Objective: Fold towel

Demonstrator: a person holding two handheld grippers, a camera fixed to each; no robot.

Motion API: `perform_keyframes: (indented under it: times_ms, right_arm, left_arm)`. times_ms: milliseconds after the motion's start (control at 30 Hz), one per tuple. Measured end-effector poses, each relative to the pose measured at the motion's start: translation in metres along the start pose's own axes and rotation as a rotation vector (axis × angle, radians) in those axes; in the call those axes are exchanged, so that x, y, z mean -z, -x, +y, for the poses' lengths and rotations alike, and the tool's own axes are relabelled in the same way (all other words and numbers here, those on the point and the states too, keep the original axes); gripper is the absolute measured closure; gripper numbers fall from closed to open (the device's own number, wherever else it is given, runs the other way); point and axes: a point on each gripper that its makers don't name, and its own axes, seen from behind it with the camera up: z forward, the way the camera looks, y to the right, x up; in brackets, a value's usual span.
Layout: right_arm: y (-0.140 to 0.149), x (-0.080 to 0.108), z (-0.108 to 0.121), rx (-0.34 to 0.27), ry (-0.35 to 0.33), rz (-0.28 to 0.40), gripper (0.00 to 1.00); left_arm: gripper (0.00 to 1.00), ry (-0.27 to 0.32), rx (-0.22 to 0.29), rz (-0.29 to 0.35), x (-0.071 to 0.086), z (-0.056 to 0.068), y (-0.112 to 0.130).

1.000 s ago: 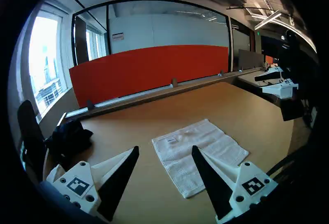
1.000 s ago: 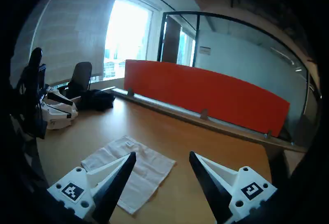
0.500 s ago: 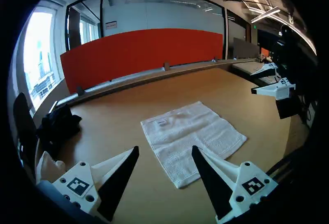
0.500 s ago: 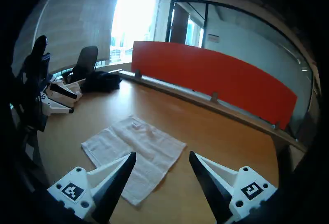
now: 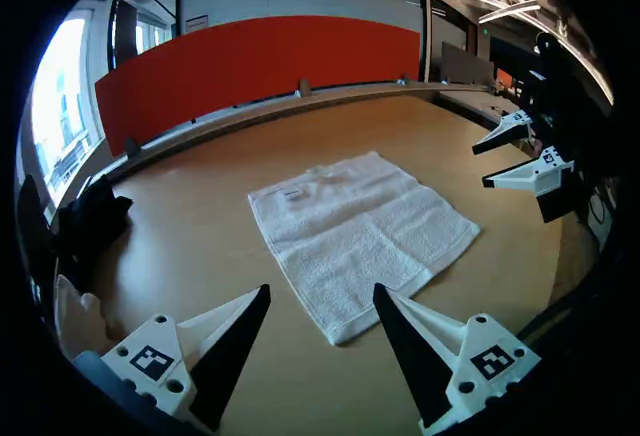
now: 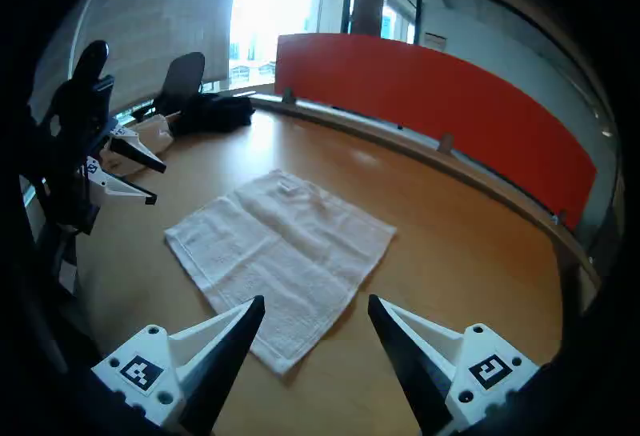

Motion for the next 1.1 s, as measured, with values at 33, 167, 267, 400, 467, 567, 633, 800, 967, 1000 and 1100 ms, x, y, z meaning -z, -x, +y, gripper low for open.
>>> perform_keyframes:
  times_ms: [33,167,267,400,467,567,633,800,967,1000,1100]
  right_arm:
    - [0.005,-0.002,-0.002,0.002,-0.004,-0.013,0.0]
    - [0.025,-0.011,-0.007,0.009,-0.014,-0.061,0.0]
    - [0.039,-0.015,-0.012,0.014,-0.027,-0.094,0.01]
    - [0.054,-0.019,-0.017,0.011,-0.045,-0.134,0.02]
    - [0.061,-0.021,-0.018,0.006,-0.054,-0.151,0.02]
    - [0.071,-0.022,-0.02,0.004,-0.067,-0.178,0.03]
    - [0.076,-0.023,-0.02,0.009,-0.074,-0.192,0.05]
    - [0.084,-0.026,-0.02,0.017,-0.086,-0.215,0.09]
    - [0.088,-0.027,-0.017,0.016,-0.094,-0.224,0.14]
    - [0.088,-0.028,-0.018,0.015,-0.098,-0.226,0.16]
    - [0.09,-0.028,-0.019,0.013,-0.109,-0.231,0.18]
  left_arm:
    - [0.05,0.006,-0.001,-0.01,-0.002,0.001,0.003]
    - [0.05,0.032,0.0,-0.049,-0.011,0.007,0.016]
    - [0.05,0.047,0.007,-0.09,-0.017,0.01,0.028]
    - [0.05,0.069,0.025,-0.153,-0.024,0.014,0.046]
    - [0.05,0.079,0.033,-0.175,-0.027,0.016,0.052]
    - [0.05,0.088,0.038,-0.202,-0.031,0.019,0.06]
    - [0.05,0.092,0.038,-0.216,-0.033,0.02,0.064]
    - [0.05,0.103,0.034,-0.237,-0.038,0.023,0.07]
    - [0.05,0.113,0.034,-0.243,-0.04,0.027,0.071]
    - [0.05,0.114,0.035,-0.244,-0.041,0.027,0.071]
    - [0.05,0.116,0.036,-0.247,-0.042,0.027,0.071]
